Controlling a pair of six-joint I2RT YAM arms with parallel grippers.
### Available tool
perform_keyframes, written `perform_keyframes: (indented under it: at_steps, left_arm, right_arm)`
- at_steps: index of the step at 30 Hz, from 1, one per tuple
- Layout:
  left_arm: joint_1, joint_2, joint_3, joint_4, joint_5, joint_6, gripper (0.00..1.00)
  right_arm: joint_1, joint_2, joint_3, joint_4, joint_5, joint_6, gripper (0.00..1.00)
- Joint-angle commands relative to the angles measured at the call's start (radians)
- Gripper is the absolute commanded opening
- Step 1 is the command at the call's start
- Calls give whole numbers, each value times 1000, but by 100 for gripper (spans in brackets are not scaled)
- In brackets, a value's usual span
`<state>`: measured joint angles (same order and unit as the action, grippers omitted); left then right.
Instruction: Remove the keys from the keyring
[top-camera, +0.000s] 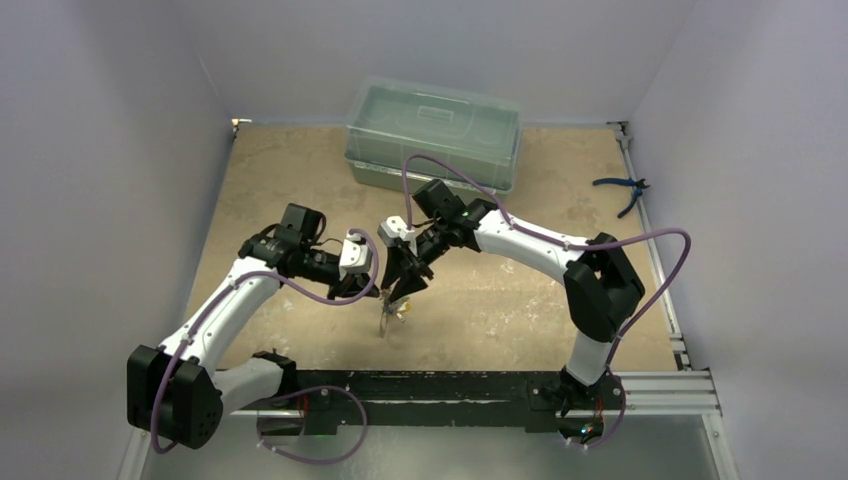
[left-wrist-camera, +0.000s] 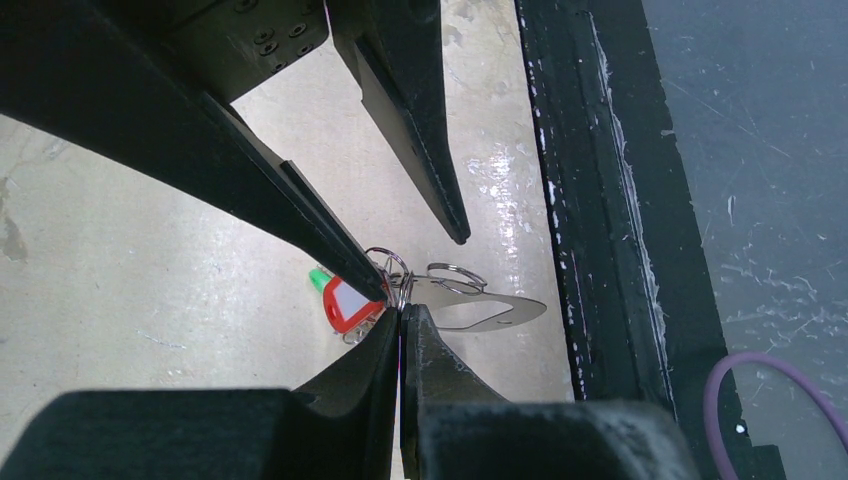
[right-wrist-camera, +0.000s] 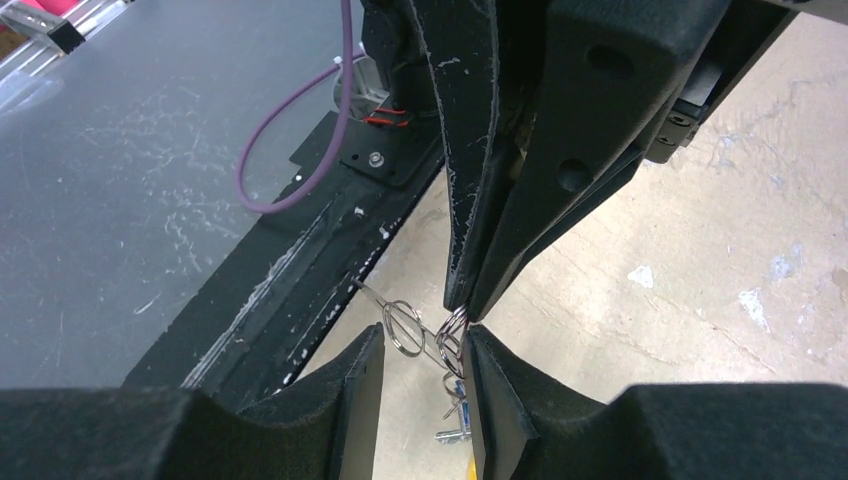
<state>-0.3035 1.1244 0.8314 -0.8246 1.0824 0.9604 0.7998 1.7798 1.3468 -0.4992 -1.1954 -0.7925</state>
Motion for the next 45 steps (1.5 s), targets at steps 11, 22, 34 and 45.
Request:
perform_keyframes:
  at_steps: [11,22,34,45]
  left_arm:
    - [-3,5,33,42,35,-31,0]
    - [15,-10,-7,174,57,-248,0]
    - [26,-15,-28,137,59,-219,0]
    - [24,1,39,-108,8,133,12]
  right_arm:
    - [7,-7,24,-19,20,-70,8]
    - [7,-35,-59,48,68,-65,0]
    - [4,-50,-133,180,135,3,0]
    - [-8,-49,-59,117,102,30,0]
